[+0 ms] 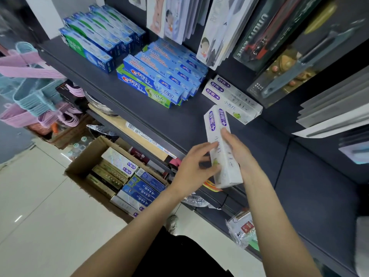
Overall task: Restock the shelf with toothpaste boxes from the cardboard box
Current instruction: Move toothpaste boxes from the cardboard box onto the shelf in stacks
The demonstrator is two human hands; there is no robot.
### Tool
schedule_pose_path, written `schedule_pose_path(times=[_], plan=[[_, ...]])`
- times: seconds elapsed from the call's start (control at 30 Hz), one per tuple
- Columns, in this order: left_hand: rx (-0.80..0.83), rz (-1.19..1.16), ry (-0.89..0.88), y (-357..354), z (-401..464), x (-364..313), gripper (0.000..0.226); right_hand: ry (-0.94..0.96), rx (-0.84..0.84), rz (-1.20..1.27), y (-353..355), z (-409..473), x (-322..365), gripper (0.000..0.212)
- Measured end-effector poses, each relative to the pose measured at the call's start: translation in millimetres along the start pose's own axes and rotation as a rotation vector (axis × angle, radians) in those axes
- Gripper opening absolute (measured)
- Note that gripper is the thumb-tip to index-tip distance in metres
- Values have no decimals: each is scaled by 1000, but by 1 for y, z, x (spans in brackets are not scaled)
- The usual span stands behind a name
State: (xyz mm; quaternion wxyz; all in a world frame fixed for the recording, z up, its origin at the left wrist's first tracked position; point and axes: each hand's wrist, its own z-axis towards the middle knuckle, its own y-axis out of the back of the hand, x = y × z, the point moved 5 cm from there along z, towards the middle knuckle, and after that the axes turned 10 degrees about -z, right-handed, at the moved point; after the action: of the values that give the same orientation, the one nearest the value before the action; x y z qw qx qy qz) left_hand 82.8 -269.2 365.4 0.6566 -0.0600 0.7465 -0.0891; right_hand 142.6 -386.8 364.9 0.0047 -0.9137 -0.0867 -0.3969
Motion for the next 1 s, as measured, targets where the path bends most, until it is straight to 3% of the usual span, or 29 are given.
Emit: schedule_pose_path(times=[0.07,0.17,0.27,0.33,0.43,0.57,0.67,0.8,0.87,1.0], plan=[[-43,63,-16,-1,11,2,45,69,-75,-328,12,2,7,45],[17,88,35,1,22,12,38,149,-98,-613,23,9,22,42],[-33,665,-49,23,31,27,44,288,-226,-966,33,25,52,39],[-81,1024,-14,43,38,36,57,406,-295,-1148,32,42,73,32],[-99,1201,142,64,44,44,80,526,-389,-1367,24,77,94,34],[-61,1333,207,77,48,50,81,551,-568,-1572,22,114,103,41],[-56,1316,153,81,46,52,73,631,-733,-1567,23,111,95,35],[-169,956,-126,88,26,44,49,860,-680,-1282,4,59,52,26],[-247,854,-234,96,2,37,43,959,-557,-1186,-16,23,20,22],[-364,803,-189,121,-68,41,35,988,-185,-1164,-58,-20,-47,24]])
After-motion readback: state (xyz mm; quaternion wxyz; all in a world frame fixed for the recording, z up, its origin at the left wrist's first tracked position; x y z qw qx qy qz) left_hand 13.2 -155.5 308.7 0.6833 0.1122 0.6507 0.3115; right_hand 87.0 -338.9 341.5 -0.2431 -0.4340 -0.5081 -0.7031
